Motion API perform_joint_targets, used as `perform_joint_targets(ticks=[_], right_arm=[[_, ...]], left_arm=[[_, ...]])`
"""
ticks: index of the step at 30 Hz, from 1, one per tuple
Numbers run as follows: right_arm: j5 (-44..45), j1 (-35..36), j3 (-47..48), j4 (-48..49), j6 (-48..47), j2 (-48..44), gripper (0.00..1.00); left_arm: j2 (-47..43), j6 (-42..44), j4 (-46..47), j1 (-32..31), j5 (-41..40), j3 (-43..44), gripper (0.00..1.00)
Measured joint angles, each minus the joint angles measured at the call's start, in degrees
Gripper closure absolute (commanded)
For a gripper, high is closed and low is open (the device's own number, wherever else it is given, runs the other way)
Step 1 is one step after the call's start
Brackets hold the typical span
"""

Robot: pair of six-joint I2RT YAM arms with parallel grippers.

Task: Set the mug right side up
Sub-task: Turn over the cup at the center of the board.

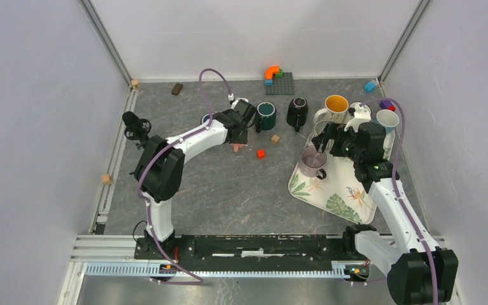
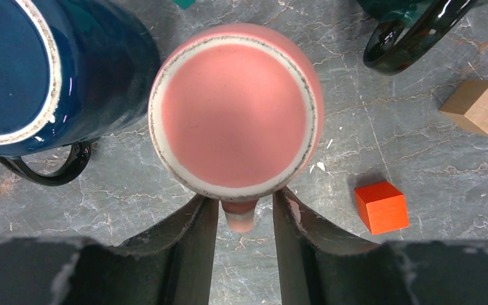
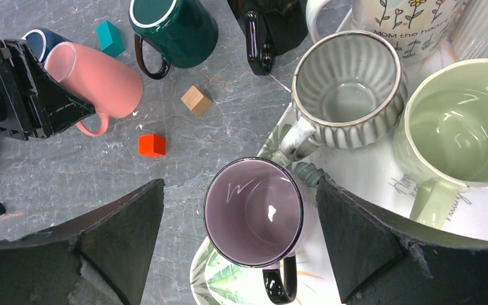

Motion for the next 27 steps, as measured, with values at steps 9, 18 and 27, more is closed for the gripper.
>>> perform_joint_targets(ticks=[9, 18, 27], right_arm=[[-0.02, 0.0, -0.2, 0.02, 0.0, 0.0, 0.06], [-0.57, 0.26, -0.2, 0.04, 0.04, 0.0, 0.06], [-3.39, 0.87, -0.2, 2.23, 1.92, -0.07, 0.06]], left_arm=[[1.4, 1.4, -0.02, 0.0, -0.31, 0.37, 0.78], [1.05, 1.84, 2.75, 0.0, 1.22, -0.74, 0.98], [-8.09, 1.77, 7.1, 0.04, 8.13, -9.18, 0.98]])
